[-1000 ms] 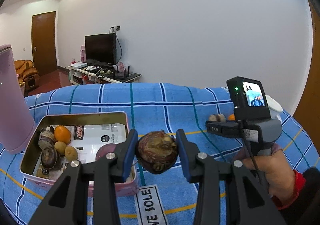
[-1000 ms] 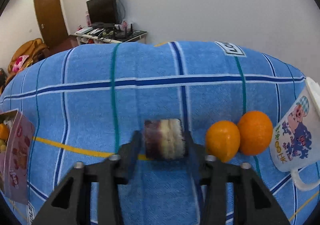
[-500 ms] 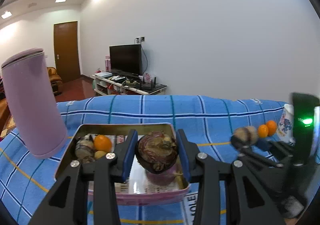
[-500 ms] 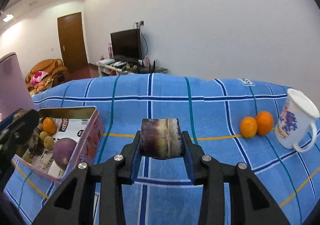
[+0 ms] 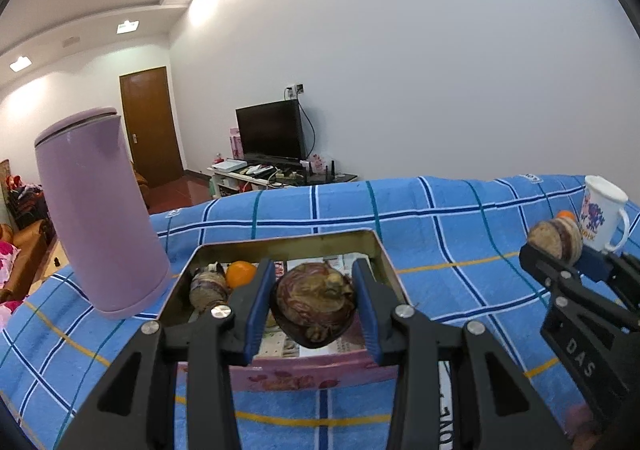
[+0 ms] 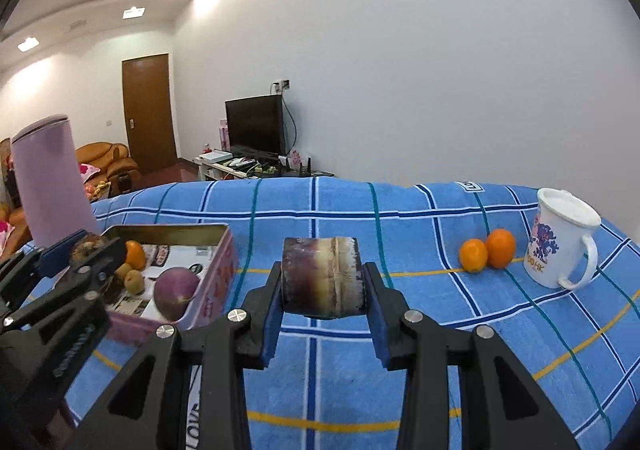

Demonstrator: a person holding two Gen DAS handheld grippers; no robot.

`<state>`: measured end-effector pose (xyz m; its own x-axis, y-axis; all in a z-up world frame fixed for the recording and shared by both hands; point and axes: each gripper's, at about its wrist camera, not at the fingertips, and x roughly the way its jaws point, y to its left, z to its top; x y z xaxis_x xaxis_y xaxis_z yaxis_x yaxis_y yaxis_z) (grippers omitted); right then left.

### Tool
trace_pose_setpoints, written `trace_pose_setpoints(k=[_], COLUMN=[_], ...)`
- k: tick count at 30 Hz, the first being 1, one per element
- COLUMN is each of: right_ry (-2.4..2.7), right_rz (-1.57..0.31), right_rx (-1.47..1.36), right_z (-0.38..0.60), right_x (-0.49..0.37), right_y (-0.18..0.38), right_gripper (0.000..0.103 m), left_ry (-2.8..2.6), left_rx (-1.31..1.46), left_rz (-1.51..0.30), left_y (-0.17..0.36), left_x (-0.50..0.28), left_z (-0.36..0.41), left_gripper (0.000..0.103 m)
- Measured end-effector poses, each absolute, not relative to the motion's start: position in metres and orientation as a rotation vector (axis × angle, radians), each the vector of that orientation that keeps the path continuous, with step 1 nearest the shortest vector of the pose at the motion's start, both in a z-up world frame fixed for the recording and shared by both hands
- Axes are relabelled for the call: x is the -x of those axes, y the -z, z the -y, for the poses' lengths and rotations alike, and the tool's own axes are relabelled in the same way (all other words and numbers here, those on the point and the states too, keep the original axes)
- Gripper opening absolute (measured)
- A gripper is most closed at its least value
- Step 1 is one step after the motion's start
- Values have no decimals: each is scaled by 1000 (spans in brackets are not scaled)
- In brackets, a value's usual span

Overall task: Organize fruits
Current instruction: 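Carry the brown fruit into the tin with the left gripper while the right gripper carries the yam piece over, then lower the yam piece into the tin with the right gripper while the left gripper holds the brown fruit inside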

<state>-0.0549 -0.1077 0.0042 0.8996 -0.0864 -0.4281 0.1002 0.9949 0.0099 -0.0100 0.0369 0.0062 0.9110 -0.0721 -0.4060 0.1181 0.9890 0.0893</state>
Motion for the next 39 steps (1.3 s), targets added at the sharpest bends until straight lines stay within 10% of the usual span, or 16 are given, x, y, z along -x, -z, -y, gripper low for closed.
trace_pose_setpoints(k=[39], right_ry=[-65], right_rz=[-407], right_rx=[12], right_z=[21], right_x=[50], right_y=[-18], right_gripper=[39], left_ry=[5], left_rx=[-82], left_rz=[-404], left_y=[-11], left_x=[-13], left_z=[-97], left_gripper=[41])
